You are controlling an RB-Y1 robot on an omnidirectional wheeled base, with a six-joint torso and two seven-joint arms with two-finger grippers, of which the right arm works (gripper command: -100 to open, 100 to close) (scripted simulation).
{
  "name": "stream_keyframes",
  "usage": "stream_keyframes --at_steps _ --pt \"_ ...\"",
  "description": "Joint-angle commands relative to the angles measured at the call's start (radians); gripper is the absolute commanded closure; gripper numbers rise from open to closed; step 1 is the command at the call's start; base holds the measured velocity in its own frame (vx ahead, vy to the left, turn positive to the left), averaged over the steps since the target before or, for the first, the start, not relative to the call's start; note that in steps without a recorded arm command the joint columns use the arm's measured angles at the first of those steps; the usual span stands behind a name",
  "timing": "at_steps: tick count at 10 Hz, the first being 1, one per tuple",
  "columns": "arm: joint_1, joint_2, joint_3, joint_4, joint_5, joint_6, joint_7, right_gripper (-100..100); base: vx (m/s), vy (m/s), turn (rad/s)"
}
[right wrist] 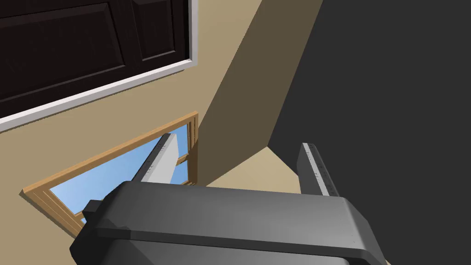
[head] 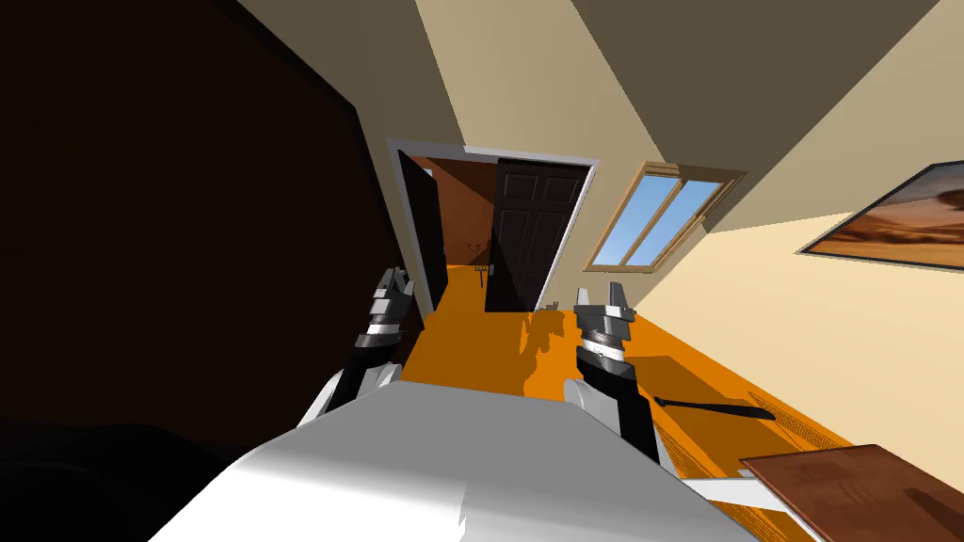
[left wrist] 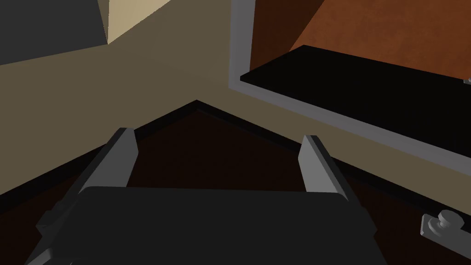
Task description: Push the door open
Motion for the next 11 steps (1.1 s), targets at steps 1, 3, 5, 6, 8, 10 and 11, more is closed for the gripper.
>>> stream_keyframes --at_steps 1,3,5,6,8,10,11 --pt "-0.010 -0.011 0.000 0.028 0.001 -0.006 0.003 -100 0.058 0.010 0.020" --pt "-0.024 -0.024 0.001 0.068 0.002 -0.014 0.006 -100 0.117 0.010 0.021" --pt "-0.037 -0.035 0.001 0.104 0.003 -0.022 0.010 -100 0.121 0.005 0.018" --pt "-0.043 -0.039 0.001 0.119 0.003 -0.025 0.011 -100 0.094 -0.002 0.014" --pt "-0.059 -0.050 0.002 0.164 0.004 -0.035 0.015 -100 0.099 -0.001 0.021" --pt "-0.071 -0.058 0.002 0.200 0.005 -0.042 0.019 -100 0.085 0.005 0.016" --pt "-0.078 -0.062 0.002 0.219 0.005 -0.046 0.021 -100 0.091 0.001 0.017"
